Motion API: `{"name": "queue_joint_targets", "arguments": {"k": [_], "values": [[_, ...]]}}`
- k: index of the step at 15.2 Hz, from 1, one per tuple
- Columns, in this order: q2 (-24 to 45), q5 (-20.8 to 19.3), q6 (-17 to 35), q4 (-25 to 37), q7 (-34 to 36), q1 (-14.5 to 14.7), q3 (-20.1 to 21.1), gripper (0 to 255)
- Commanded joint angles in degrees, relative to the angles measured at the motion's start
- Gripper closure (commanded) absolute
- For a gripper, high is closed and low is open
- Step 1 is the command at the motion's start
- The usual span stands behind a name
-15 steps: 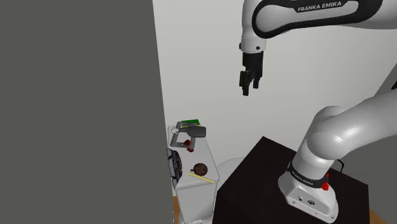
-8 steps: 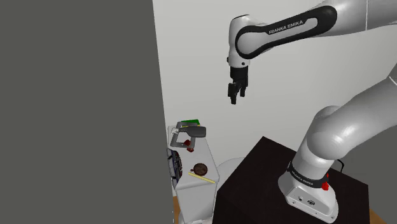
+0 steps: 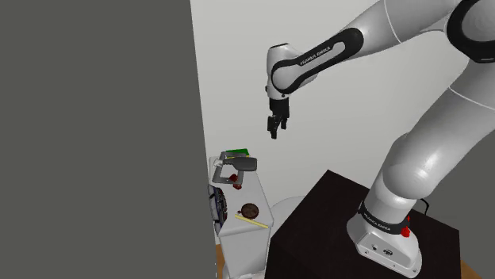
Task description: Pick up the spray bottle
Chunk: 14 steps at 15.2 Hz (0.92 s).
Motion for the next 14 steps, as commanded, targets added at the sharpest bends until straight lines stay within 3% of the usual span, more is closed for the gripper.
{"name": "queue_joint_targets", "arguments": {"k": [1, 8, 14], "values": [[4.56, -0.12, 3.37, 1.66, -1.27, 0.02, -0.28, 0], [20.14, 0.07, 11.95, 9.91, -4.99, 0.09, -0.32, 0], [33.41, 0.21, 16.38, 19.8, -7.85, -0.1, 0.28, 0]]}}
